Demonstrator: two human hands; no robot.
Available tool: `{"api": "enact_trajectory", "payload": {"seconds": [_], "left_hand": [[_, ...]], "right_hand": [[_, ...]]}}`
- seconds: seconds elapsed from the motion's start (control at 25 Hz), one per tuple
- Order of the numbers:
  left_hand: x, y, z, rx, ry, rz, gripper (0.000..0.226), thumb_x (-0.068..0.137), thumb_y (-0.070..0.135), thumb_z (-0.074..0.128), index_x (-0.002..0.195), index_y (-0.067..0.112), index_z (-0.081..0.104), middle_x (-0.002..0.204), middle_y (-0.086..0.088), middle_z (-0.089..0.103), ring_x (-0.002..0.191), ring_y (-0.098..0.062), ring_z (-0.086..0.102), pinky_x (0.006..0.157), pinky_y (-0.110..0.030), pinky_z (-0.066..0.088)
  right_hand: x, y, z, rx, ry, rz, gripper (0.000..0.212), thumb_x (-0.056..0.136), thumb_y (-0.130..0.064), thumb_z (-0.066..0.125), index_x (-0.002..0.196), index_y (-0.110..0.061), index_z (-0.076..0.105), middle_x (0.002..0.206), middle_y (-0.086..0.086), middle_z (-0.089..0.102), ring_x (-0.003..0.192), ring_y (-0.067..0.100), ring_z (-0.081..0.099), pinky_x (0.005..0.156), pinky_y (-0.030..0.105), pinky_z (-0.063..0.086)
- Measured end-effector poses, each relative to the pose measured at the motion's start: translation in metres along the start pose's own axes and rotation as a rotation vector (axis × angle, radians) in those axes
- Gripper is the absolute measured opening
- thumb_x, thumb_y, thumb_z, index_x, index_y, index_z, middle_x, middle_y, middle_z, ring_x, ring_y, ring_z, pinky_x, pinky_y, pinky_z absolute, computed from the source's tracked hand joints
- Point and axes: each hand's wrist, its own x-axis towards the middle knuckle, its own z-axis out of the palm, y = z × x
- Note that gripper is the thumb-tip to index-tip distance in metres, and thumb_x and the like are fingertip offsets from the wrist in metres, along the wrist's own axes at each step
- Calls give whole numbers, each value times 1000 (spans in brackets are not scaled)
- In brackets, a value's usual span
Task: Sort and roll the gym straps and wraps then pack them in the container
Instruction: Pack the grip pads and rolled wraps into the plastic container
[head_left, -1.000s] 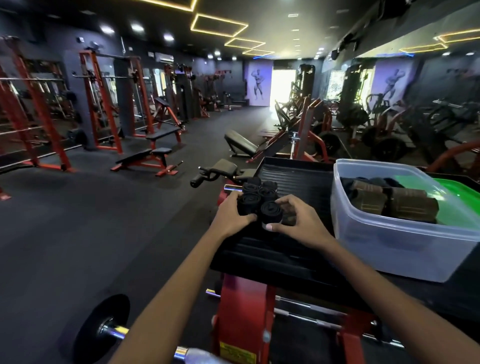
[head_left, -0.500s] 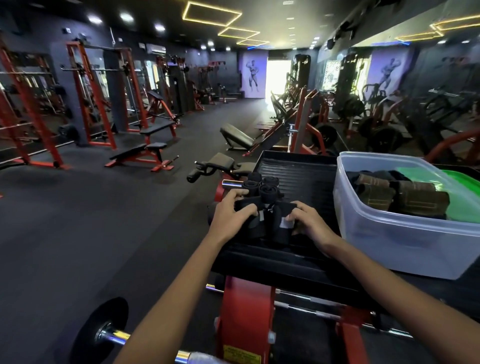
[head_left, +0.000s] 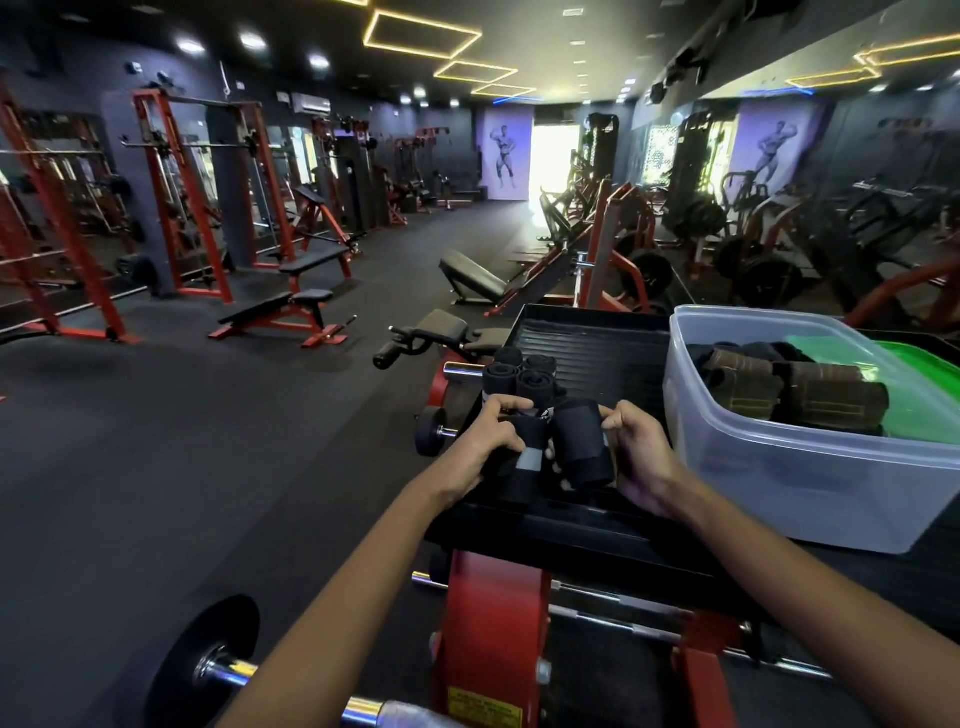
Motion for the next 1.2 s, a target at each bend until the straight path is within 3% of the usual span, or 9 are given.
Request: {"api": "enact_trajectory", "payload": {"seconds": [0.12, 0.2, 0.32, 0.52, 0.68, 0.8, 0.92, 1.08, 1.2], "left_hand": [[0, -1, -4, -119, 6, 16, 62, 51, 17, 63, 111, 18, 52, 103, -6, 58, 93, -16, 54, 79, -28, 47], [0, -2, -3, -150, -14, 22, 57, 63, 10, 65, 118, 15, 52, 108, -6, 61, 97, -16, 59, 85, -29, 49], [-1, 0, 2, -97, -55, 81, 55, 71, 8, 74, 123, 11, 55, 114, -10, 67, 105, -20, 64, 92, -30, 51], [1, 31, 20, 68, -73, 221, 57, 59, 28, 82, 111, 12, 63, 106, -11, 71, 99, -24, 67, 87, -34, 52], [-4, 74, 49, 42, -120, 362, 46, 63, 16, 77, 107, 11, 66, 97, -3, 73, 91, -16, 68, 77, -25, 54], [4, 105, 77, -30, -130, 407, 44, 71, 10, 70, 115, 7, 65, 105, -10, 71, 94, -21, 67, 86, -33, 55], [24, 123, 109, -1, -104, 436, 50, 68, 12, 78, 117, 10, 64, 115, -13, 68, 106, -22, 65, 95, -33, 52], [60, 120, 152, 113, -35, 405, 50, 66, 19, 83, 113, 17, 65, 116, -8, 67, 111, -22, 62, 99, -35, 50], [83, 111, 166, 264, -12, 336, 50, 68, 23, 85, 113, 15, 66, 116, -4, 67, 110, -18, 62, 101, -39, 49]], "right_hand": [[-5, -2, 1, -20, -17, -3, 45, 83, -36, 39, 100, -3, 64, 80, 23, 64, 61, 31, 61, 49, 30, 50], [-9, -5, 4, -113, -11, -54, 53, 87, -50, 52, 109, -2, 56, 79, 20, 61, 58, 27, 57, 42, 25, 44], [-15, -2, 9, -183, 87, -154, 55, 72, -22, 76, 114, -5, 45, 73, 15, 61, 54, 24, 56, 39, 24, 40], [-41, -19, 10, -67, 183, -239, 47, 78, -4, 71, 112, -12, 40, 75, 16, 62, 53, 25, 57, 41, 26, 44], [-68, -53, 18, -118, 130, -305, 44, 80, -9, 70, 115, -11, 43, 82, 12, 65, 61, 22, 61, 47, 28, 49], [-82, -95, 11, -217, 160, -402, 44, 73, -17, 69, 112, -12, 48, 92, 9, 64, 71, 18, 64, 53, 30, 52], [-95, -135, -13, -312, 199, -462, 38, 75, -11, 73, 107, -12, 54, 91, 3, 66, 76, 14, 64, 61, 25, 54], [-102, -155, -63, -372, 348, -357, 54, 76, -21, 69, 123, 2, 54, 103, 11, 67, 89, 21, 64, 69, 27, 55], [-106, -152, -91, -433, 354, -209, 30, 85, -5, 64, 114, 3, 60, 105, 18, 68, 92, 26, 65, 75, 31, 57]]}}
